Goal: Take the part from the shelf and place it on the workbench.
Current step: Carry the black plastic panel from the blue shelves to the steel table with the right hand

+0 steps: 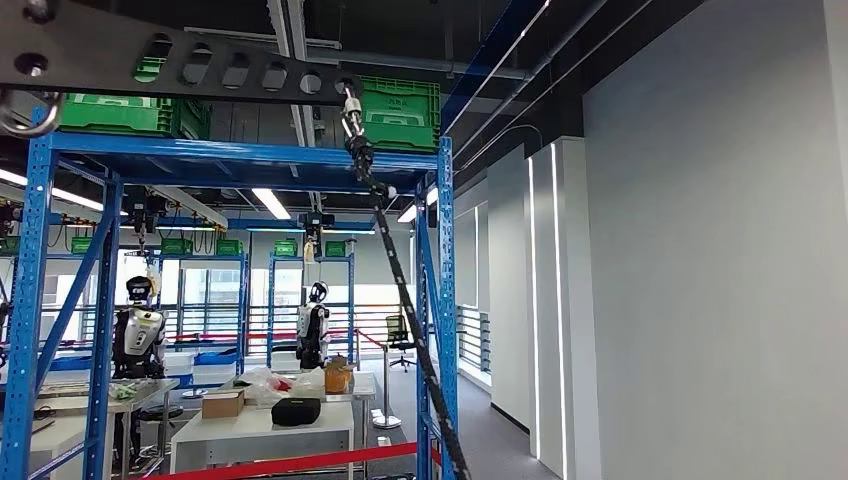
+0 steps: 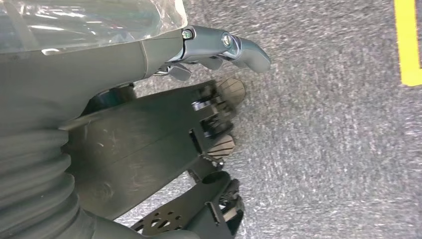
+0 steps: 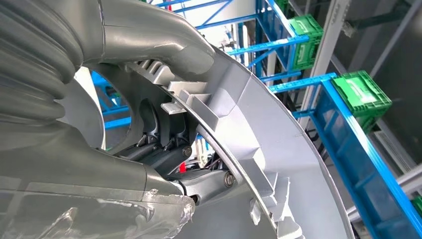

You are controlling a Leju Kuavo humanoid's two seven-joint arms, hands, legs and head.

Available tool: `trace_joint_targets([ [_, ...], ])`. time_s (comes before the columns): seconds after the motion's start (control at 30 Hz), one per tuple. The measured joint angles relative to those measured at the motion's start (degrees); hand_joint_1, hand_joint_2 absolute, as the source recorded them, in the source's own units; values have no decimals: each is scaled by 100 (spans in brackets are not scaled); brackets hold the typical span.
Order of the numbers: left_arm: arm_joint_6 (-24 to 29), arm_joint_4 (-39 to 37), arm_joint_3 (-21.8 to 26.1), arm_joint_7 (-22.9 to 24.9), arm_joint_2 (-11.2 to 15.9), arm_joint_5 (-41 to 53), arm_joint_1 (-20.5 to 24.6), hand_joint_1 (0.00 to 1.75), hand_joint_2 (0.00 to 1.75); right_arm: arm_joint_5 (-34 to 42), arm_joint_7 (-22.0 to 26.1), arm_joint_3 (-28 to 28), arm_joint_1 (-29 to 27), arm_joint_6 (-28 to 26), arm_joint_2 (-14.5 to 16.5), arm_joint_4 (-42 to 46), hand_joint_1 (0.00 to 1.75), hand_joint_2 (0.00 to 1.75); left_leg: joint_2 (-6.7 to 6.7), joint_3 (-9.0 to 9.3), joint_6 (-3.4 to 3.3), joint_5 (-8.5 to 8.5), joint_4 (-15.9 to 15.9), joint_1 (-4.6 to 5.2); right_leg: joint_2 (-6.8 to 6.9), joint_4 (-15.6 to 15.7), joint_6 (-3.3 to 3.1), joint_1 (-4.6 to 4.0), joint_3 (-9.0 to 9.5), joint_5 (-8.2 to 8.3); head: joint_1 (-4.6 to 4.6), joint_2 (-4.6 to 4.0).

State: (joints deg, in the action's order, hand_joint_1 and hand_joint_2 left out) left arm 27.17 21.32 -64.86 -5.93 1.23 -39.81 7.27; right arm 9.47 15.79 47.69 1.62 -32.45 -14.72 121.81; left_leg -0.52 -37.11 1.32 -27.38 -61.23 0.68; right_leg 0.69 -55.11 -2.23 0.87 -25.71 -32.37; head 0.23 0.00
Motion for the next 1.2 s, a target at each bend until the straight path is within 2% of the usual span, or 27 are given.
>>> trace_joint_targets([
  [0.07,-1,0,-5,10,2,-24,-21,0,175,-22,-1,0,1,4,1,-2,175,175,10,-219,60,-436,-714,-37,31,-15,-27,-8,-44,36,18,0],
  [0.1,-1,-1,-7,13,3,-33,-27,0,175,-40,-3,1,1,7,1,-5,175,175,12,-305,76,-555,-1029,-52,53,-31,-29,-12,-69,46,22,0],
  [0.13,-1,0,-9,14,4,-43,-32,0,175,-56,-7,1,2,7,1,-8,175,175,12,-312,85,-563,-1179,-64,79,-54,-27,-14,-91,51,27,0],
  [0.17,0,0,-11,14,5,-52,-35,0,175,-70,-13,2,2,9,1,-11,175,175,10,-224,85,-468,-1117,-71,110,-81,-22,-15,-114,50,33,0],
  [0.23,1,1,-14,14,10,-67,-35,0,175,-92,-31,3,4,13,1,-15,175,175,-53,187,43,-159,-461,-69,174,-128,3,-17,-137,35,44,0],
  [0.27,2,2,-15,13,14,-72,-31,0,175,-105,-39,4,7,16,2,-15,175,175,-113,384,7,-63,-120,-49,210,-145,24,-26,-147,26,45,0],
  [0.3,3,3,-15,12,16,-75,-26,0,175,-115,-48,4,12,19,2,-15,175,175,-168,507,-34,-21,115,-26,248,-155,49,-35,-152,20,43,0],
  [0.33,4,5,-15,11,20,-78,-23,0,175,-122,-56,5,16,22,3,-14,175,175,-199,557,-77,-35,235,-2,286,-160,77,-42,-160,19,42,0],
  [0.4,10,10,-15,9,25,-81,-25,0,175,-127,-77,7,27,31,3,-14,175,175,-147,548,-156,-44,319,9,363,-165,140,-50,-182,19,34,0],
  [0.47,19,13,-15,4,27,-83,-27,0,175,-128,-92,9,38,45,3,-15,175,175,-64,543,-222,-27,409,-22,265,-283,204,-44,-254,-84,20,0],
  [0.5,21,14,-15,2,26,-86,-26,0,175,-128,-96,10,42,56,3,-15,175,175,-24,535,-245,-5,434,-40,166,-489,230,-37,-356,-216,7,0],
  [0.57,22,15,-15,0,24,-103,-27,0,175,-129,-97,16,45,82,3,-21,175,175,53,504,-272,17,441,-41,1,-1216,260,-24,-720,-568,-17,0],
  [0.6,24,16,-16,1,22,-115,-30,0,175,-130,-100,21,43,93,2,-28,175,175,93,493,-275,23,438,-37,-18,-1569,267,-22,-901,-682,-24,0],
  [0.63,28,16,-16,1,22,-127,-34,0,175,-130,-105,26,41,101,2,-39,175,175,135,486,-276,28,433,-33,-23,-1785,269,-23,-1021,-702,-30,0],
  [0.67,32,16,-17,1,23,-137,-38,0,175,-132,-109,31,39,107,1,-49,175,175,186,483,-272,32,425,-29,-27,-1768,263,-23,-1032,-590,-37,0],
  [0.7,38,16,-17,2,23,-143,-40,0,175,-134,-113,34,39,110,1,-56,175,175,241,483,-268,35,414,-27,-47,-1535,249,-23,-941,-383,-41,0],
  [0.77,52,17,-17,4,20,-150,-37,0,175,-145,-118,42,41,118,1,-62,175,175,354,466,-245,41,384,-19,-218,-766,193,-22,-618,43,-37,0],
  [0.8,61,18,-17,5,19,-153,-33,0,175,-151,-120,46,44,124,1,-63,175,175,406,436,-221,51,363,-17,-315,-474,164,-20,-503,144,-34,0],
  [0.87,79,23,-19,5,16,-162,-30,0,175,-164,-128,56,44,138,2,-66,175,175,497,360,-146,91,345,-27,-410,-277,115,-29,-450,157,-23,0],
  [0.93,95,26,-28,5,27,-176,-45,0,175,-172,-134,64,46,150,5,-68,175,175,578,315,-77,121,344,-44,-314,-244,65,-20,-462,188,-33,0],
  [1.0,105,33,-38,3,39,-194,-58,0,175,-179,-138,68,54,161,16,-68,175,175,462,231,-7,-23,161,-40,-194,-200,12,12,-444,222,-20,0],
  [1.07,115,42,-42,-2,46,-216,-54,0,175,-184,-140,68,56,172,26,-72,175,175,235,-14,66,-381,-434,-62,-61,-185,-13,18,-432,230,9,0],
  [1.1,123,44,-42,-4,49,-229,-51,0,175,-185,-140,69,56,180,28,-78,175,175,174,-166,93,-556,-806,-82,10,-188,-18,15,-434,228,16,0],
  [1.13,130,44,-43,-8,49,-241,-53,0,175,-185,-142,69,55,186,29,-87,175,175,149,-275,112,-658,-1089,-97,80,-191,-19,13,-437,226,25,0],
  [1.17,136,45,-43,-12,49,-252,-59,0,175,-185,-145,70,55,191,29,-95,175,175,136,-307,123,-668,-1205,-107,147,-194,-16,12,-441,224,33,0],
  [1.2,144,45,-45,-16,50,-260,-66,0,175,-185,-149,72,55,197,29,-101,175,175,122,-231,124,-573,-1102,-113,211,-196,-10,12,-441,220,39,0],
])
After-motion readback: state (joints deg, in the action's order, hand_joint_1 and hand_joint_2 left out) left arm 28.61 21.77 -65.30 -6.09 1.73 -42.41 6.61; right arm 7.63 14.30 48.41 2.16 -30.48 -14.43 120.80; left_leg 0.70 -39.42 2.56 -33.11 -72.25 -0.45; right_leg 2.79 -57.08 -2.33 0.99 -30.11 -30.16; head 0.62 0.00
